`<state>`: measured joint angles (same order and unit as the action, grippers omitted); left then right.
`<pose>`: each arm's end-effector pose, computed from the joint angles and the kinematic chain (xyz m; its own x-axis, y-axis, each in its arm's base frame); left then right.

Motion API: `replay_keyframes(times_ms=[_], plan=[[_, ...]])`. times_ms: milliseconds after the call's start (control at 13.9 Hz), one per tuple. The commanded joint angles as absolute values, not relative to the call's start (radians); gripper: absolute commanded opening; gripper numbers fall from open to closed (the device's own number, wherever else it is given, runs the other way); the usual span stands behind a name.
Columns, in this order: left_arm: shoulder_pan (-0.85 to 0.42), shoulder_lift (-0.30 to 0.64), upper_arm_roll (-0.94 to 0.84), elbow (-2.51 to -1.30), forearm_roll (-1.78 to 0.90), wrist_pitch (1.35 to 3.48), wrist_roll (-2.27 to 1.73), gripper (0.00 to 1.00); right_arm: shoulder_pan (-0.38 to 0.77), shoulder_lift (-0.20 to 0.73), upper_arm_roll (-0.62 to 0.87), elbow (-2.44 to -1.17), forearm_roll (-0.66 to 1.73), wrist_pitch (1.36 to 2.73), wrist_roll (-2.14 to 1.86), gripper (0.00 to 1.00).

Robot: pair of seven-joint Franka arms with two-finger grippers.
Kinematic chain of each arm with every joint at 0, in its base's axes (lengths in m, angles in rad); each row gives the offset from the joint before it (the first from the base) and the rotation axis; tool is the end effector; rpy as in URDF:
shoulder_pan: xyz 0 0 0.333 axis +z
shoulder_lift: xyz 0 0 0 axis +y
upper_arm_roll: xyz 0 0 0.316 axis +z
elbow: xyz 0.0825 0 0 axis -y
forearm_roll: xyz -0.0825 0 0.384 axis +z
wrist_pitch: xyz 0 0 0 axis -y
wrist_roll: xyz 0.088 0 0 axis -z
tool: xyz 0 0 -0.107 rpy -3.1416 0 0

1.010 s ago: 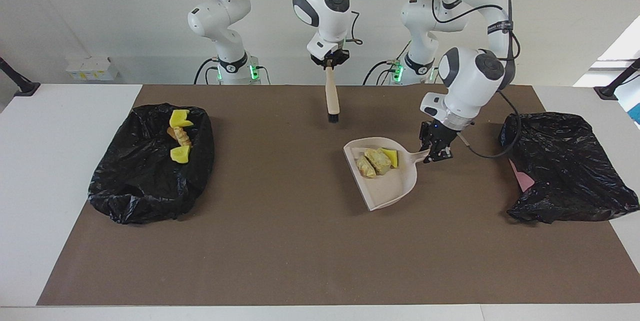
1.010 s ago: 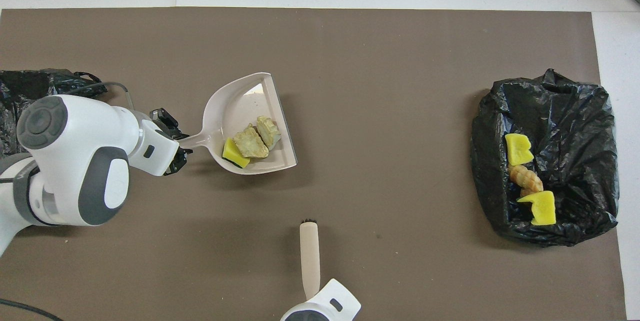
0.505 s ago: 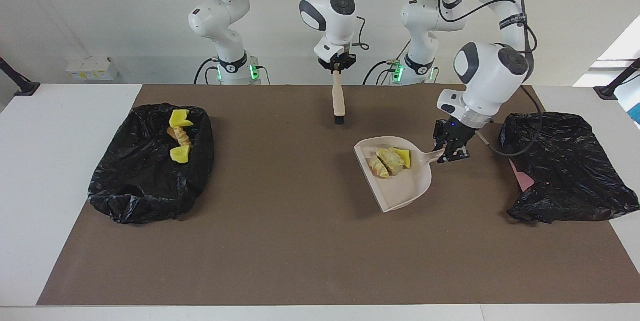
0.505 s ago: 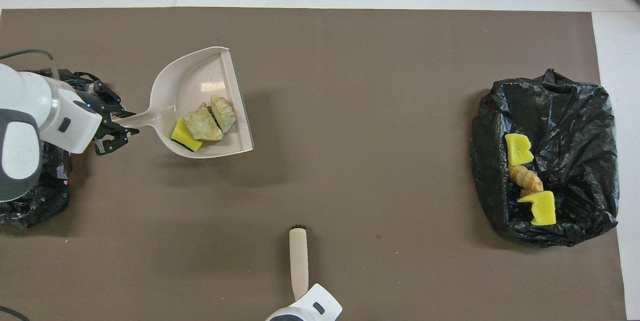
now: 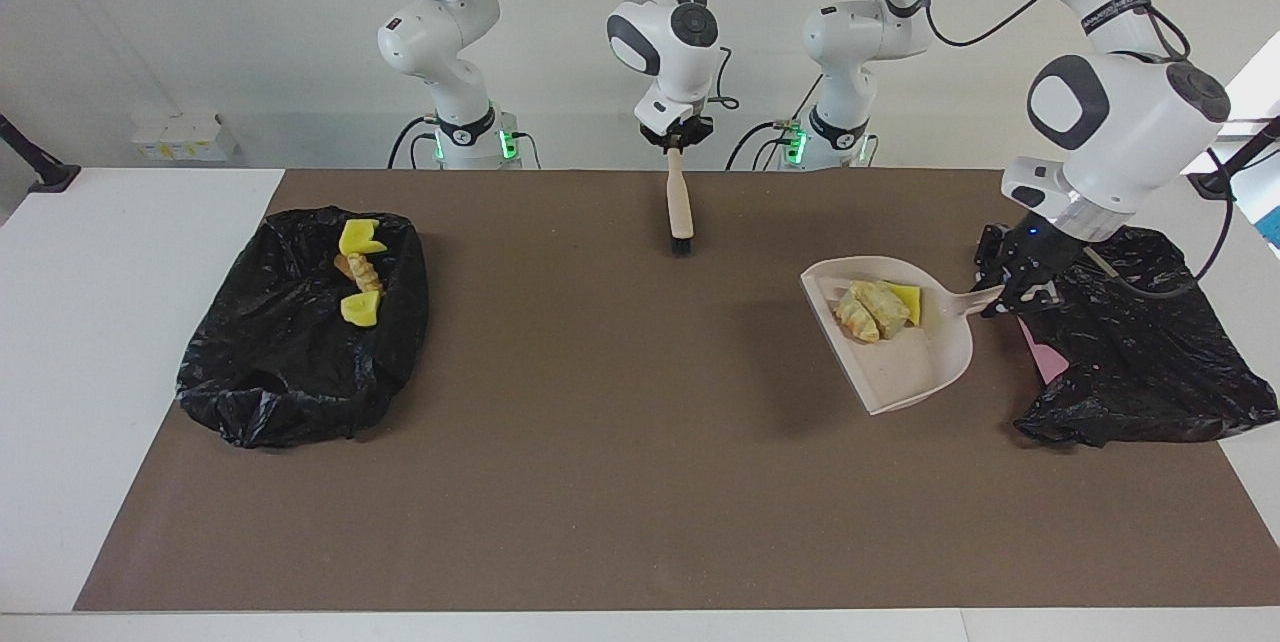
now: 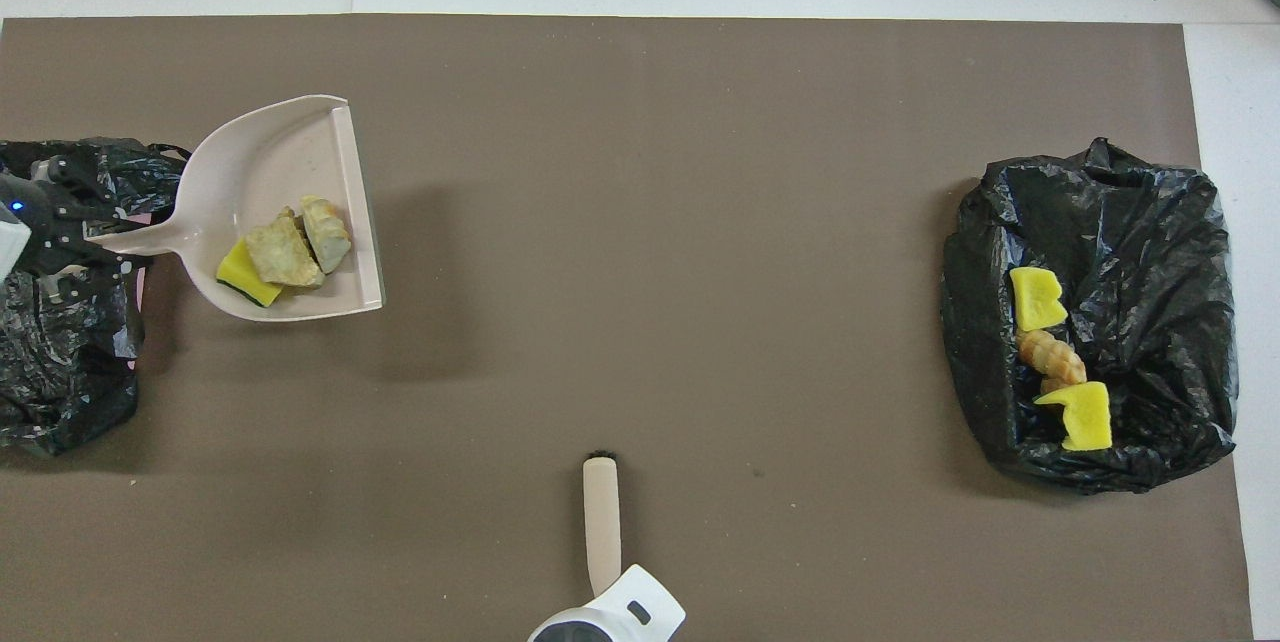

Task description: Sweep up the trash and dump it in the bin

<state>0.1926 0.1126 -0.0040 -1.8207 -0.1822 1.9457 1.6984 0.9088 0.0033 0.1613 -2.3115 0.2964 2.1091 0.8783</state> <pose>0.5872 0.0997 0.4738 0.1224 -0.9782 0.1676 -0.9913 -0.1288 -0.0283 0.2221 0.4343 0.3282 0.9518 0.0071 -0.3067 0.0179 -0.9993 0.0324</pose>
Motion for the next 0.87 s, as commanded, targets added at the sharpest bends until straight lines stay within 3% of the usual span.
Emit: replay_keyframes(times_ms=[0, 144, 216, 433, 649, 794], plan=[[0.29, 0.149, -0.014, -1.731, -0.129, 1.861, 1.804, 0.0, 0.899, -0.002, 0.161, -2.326, 0.321, 2.128, 0.845, 0.24], [0.357, 0.156, -0.012, -1.701, -0.117, 1.848, 1.885, 0.0, 0.897, 0.005, 0.161, -2.315, 0.321, 2.128, 0.857, 0.35], [0.395, 0.16, -0.012, -1.697, -0.101, 1.848, 1.919, 0.0, 0.897, 0.012, 0.16, -2.307, 0.321, 2.128, 0.856, 0.46], [0.461, 0.207, -0.012, -1.603, -0.003, 1.847, 1.94, 0.0, 0.881, 0.023, 0.155, -2.275, 0.319, 2.128, 0.854, 0.68], [0.514, 0.248, -0.011, -1.523, 0.079, 1.862, 1.969, 0.0, 0.796, 0.011, 0.153, -2.235, 0.298, 2.126, 0.844, 0.94], [0.517, 0.267, -0.011, -1.499, 0.159, 1.894, 1.986, 0.0, 0.697, -0.023, 0.152, -2.211, 0.298, 2.109, 0.838, 1.0]])
